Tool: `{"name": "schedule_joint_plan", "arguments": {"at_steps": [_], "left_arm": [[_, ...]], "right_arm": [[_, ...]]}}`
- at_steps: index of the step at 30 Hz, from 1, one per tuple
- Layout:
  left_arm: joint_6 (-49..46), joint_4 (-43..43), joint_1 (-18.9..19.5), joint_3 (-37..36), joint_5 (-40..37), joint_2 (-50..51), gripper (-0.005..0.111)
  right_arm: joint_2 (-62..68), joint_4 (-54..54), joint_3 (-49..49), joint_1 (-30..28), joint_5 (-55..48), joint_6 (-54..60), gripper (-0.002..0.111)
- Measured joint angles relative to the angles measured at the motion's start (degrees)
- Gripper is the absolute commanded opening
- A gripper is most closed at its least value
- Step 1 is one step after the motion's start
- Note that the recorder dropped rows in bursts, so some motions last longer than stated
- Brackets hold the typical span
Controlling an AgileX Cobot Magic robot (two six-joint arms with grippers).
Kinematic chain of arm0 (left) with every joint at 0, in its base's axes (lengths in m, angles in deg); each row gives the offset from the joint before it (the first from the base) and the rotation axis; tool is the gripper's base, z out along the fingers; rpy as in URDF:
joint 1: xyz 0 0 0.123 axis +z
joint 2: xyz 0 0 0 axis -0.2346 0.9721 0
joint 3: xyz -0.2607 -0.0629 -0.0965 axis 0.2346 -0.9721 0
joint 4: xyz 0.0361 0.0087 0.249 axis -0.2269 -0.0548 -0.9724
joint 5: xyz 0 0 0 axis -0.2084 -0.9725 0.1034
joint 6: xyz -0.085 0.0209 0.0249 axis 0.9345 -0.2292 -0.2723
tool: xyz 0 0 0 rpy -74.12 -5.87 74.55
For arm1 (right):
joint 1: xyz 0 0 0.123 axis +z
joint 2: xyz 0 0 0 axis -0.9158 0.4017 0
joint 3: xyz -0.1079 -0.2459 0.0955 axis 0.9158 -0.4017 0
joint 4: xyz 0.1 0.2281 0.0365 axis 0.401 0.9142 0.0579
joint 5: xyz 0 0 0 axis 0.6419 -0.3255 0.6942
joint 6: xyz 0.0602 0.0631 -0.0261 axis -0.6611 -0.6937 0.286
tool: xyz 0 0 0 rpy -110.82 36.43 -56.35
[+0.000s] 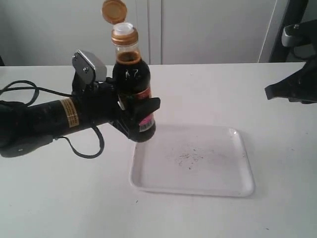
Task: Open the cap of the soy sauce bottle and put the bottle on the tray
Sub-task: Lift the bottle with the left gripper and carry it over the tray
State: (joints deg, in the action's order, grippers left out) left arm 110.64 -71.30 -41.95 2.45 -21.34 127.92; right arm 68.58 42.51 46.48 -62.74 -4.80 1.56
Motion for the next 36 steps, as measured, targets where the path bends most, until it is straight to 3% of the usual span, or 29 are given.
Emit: {"name": "schedule_joint_plan", "arguments": {"at_steps": [9, 20, 36], "left_arm": [[-4.0, 5.5, -9.0, 0.6, -3.6, 0.0, 0.000], [-9.8, 15.2, -15.4, 0.6, -5.1, 0.0, 0.000], [-11.2, 19.2, -16.7, 9.7, -7.0, 12.3, 0.000]], "right_arm": [[0.4, 0.9, -1.1, -0.6, 1.9, 0.0, 0.000], [2.8, 1.6, -1.2, -0.6, 3.5, 0.1, 0.000], [4.4, 3.0, -1.2, -0.6, 6.1, 0.1, 0.000]]}}
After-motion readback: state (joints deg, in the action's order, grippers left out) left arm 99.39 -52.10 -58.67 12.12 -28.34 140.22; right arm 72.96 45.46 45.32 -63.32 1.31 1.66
